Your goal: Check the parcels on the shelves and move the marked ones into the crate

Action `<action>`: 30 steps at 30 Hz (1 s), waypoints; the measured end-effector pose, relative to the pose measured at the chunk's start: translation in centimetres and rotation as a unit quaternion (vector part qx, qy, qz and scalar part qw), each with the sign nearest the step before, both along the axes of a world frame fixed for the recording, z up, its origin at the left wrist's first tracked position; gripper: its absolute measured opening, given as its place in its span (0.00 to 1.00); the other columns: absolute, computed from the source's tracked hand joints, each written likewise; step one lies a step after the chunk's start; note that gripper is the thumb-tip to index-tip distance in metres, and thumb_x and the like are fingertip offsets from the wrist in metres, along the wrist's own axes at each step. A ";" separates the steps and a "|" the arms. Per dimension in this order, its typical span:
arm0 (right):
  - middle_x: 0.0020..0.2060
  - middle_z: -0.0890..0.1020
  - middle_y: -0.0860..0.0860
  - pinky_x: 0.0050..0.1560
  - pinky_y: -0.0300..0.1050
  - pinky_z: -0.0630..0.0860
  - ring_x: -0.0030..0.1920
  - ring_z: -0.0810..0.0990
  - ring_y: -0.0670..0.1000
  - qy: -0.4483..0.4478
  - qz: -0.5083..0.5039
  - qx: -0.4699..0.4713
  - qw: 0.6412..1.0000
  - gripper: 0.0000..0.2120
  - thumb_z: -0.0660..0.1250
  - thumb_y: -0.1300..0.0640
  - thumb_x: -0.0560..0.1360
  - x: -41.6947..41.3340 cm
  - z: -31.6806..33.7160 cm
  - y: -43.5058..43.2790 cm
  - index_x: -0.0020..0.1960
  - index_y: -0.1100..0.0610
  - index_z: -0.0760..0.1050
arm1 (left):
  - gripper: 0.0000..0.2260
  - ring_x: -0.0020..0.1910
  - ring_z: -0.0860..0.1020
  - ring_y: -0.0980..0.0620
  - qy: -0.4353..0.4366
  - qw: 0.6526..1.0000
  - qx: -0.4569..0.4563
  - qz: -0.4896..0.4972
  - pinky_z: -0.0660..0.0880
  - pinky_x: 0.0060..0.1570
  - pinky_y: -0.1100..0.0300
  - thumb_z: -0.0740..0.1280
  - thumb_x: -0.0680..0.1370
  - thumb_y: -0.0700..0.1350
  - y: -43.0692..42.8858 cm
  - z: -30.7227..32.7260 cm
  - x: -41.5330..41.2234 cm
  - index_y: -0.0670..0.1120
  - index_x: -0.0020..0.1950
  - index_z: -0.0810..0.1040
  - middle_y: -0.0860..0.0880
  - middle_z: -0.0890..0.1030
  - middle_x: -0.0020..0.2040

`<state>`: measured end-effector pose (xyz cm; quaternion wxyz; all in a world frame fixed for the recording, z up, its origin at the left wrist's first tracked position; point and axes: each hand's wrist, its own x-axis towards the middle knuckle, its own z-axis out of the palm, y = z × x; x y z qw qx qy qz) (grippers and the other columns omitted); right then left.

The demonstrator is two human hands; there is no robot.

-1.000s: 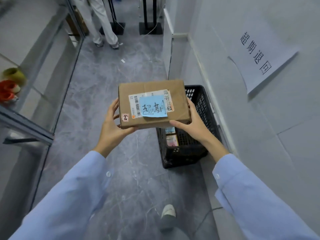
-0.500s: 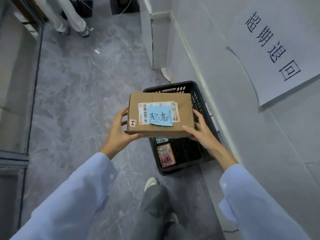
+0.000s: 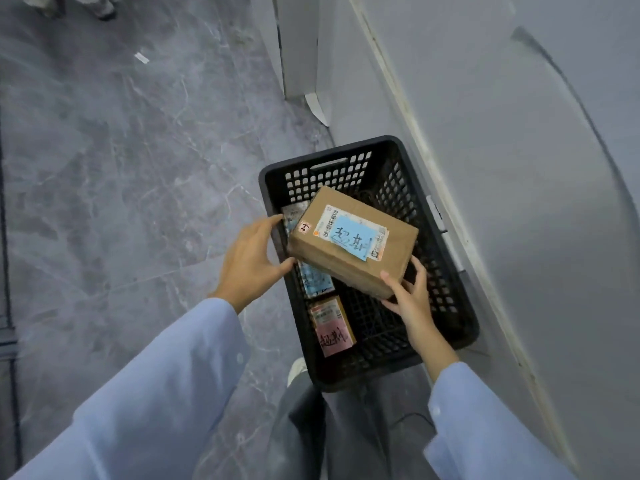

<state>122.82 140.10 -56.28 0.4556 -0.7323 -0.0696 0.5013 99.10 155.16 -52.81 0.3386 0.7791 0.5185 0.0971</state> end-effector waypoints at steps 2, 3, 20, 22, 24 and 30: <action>0.64 0.72 0.51 0.61 0.55 0.77 0.61 0.74 0.48 -0.002 -0.037 -0.011 0.999 0.36 0.72 0.56 0.75 -0.5 -2.5 0.6 0.76 0.44 0.56 | 0.32 0.68 0.69 0.47 0.032 0.999 0.038 -0.018 0.67 0.66 0.50 0.73 0.73 0.51 0.7 -1.2 0.5 0.50 0.74 0.65 0.49 0.71 0.71; 0.63 0.72 0.51 0.61 0.54 0.77 0.57 0.75 0.45 -0.002 -0.054 -0.015 0.998 0.37 0.72 0.56 0.75 -0.9 -3.7 0.9 0.76 0.44 0.55 | 0.32 0.69 0.68 0.46 0.044 0.998 0.048 -0.025 0.67 0.66 0.50 0.73 0.73 0.51 0.9 -1.8 0.7 0.49 0.74 0.65 0.49 0.71 0.71; 0.70 0.65 0.59 0.65 0.57 0.70 0.64 0.71 0.60 -0.022 -0.296 -0.101 0.950 0.43 0.75 0.54 0.72 -5.4 -19.7 10.7 0.76 0.47 0.50 | 0.32 0.68 0.68 0.49 0.107 0.988 0.102 -0.033 0.65 0.64 0.53 0.70 0.74 0.52 5.0 -7.1 0.8 0.50 0.76 0.64 0.51 0.71 0.70; 0.68 0.66 0.60 0.65 0.60 0.72 0.62 0.73 0.60 -0.024 -0.263 -0.101 0.959 0.43 0.74 0.56 0.71 -5.8 -20.6 11.2 0.75 0.46 0.50 | 0.32 0.68 0.67 0.49 0.110 0.988 0.104 -0.036 0.65 0.64 0.53 0.70 0.74 0.53 5.3 -7.2 0.5 0.50 0.76 0.63 0.51 0.71 0.70; 0.67 0.69 0.59 0.63 0.62 0.74 0.59 0.75 0.58 -0.004 -0.219 -0.116 0.969 0.42 0.74 0.57 0.71 -6.1 -21.5 11.2 0.75 0.45 0.50 | 0.31 0.68 0.67 0.49 0.113 0.987 0.109 -0.031 0.66 0.64 0.52 0.70 0.75 0.53 5.5 -7.3 0.2 0.50 0.76 0.64 0.50 0.71 0.70; 0.72 0.68 0.56 0.69 0.60 0.69 0.69 0.70 0.57 0.060 -0.085 -0.165 0.981 0.38 0.71 0.52 0.76 -4.1 -20.9 9.9 0.78 0.46 0.53 | 0.31 0.68 0.67 0.47 0.110 0.990 0.090 0.002 0.66 0.64 0.51 0.70 0.75 0.52 5.5 -7.1 0.0 0.49 0.75 0.64 0.50 0.71 0.71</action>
